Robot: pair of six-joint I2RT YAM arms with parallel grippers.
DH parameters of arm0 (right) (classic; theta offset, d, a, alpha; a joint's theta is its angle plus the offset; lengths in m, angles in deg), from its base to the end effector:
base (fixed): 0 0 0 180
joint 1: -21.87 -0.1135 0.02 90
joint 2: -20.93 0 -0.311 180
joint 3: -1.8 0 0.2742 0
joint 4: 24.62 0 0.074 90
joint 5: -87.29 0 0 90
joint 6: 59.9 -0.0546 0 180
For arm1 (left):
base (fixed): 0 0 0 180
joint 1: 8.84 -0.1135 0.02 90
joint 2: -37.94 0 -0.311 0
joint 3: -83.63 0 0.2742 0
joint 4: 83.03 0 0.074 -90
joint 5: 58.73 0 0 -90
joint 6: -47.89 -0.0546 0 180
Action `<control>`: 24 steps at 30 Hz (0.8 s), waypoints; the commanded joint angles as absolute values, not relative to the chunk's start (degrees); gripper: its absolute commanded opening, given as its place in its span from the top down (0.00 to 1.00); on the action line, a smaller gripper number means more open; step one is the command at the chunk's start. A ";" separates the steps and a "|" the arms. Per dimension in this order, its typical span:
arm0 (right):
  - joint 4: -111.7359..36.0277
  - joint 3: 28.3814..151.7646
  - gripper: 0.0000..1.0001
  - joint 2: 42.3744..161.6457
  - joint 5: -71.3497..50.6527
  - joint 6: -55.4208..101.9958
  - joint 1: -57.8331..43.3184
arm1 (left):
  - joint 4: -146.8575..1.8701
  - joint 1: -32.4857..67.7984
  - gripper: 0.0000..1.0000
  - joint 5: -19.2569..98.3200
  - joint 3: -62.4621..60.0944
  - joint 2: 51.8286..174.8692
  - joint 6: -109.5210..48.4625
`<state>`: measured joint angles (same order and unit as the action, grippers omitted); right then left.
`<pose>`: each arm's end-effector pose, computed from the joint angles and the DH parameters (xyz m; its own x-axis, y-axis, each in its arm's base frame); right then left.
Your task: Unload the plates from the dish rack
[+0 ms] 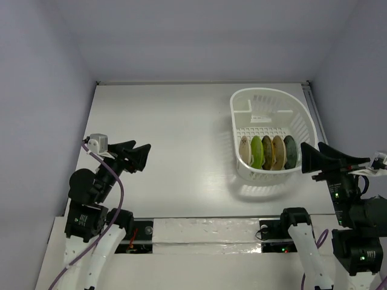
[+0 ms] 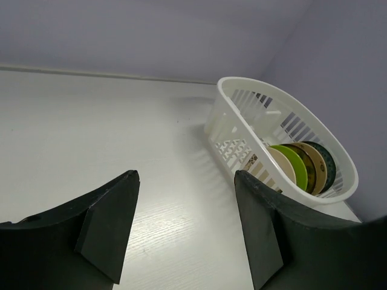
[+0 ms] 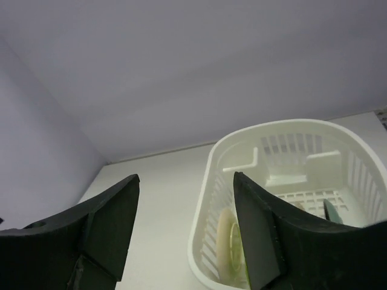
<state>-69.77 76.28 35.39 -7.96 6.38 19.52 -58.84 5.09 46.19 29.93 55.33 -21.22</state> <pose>-0.0202 0.0042 0.4616 0.1828 0.4084 -0.8943 -0.2214 0.9034 0.3673 0.0627 -0.0300 0.3954 0.0203 -0.3600 -0.9327 0.5183 0.8016 -0.2981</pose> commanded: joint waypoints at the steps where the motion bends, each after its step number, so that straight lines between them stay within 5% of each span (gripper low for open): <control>1: -67.50 77.37 0.32 34.81 -11.31 6.20 19.41 | -60.72 5.40 0.39 45.25 29.67 56.66 -21.98; 2: -67.15 77.19 0.38 35.08 -13.84 5.59 19.41 | -60.63 5.40 0.39 44.98 29.76 56.49 -21.98; 3: -66.36 77.11 0.58 35.43 -15.44 5.49 19.41 | -60.55 5.40 0.39 44.89 29.94 56.40 -22.07; 5: -65.74 76.84 0.77 37.18 -20.08 5.41 19.41 | -60.55 5.40 0.39 44.63 30.82 56.14 -22.07; 6: -65.21 76.84 0.99 37.89 -21.24 5.49 19.41 | -60.55 5.40 0.39 44.63 30.99 56.05 -21.90; 12: -62.05 75.70 1.00 45.07 -27.58 4.61 19.41 | -62.48 5.40 0.54 46.21 32.75 55.61 -20.84; 18: -65.38 75.70 1.00 54.84 -17.77 7.42 11.52 | -61.87 5.40 1.00 44.55 32.93 56.05 -20.66; 24: -73.01 79.21 1.00 68.73 11.51 8.31 -8.70 | -61.69 5.40 1.00 44.02 32.84 56.31 -20.58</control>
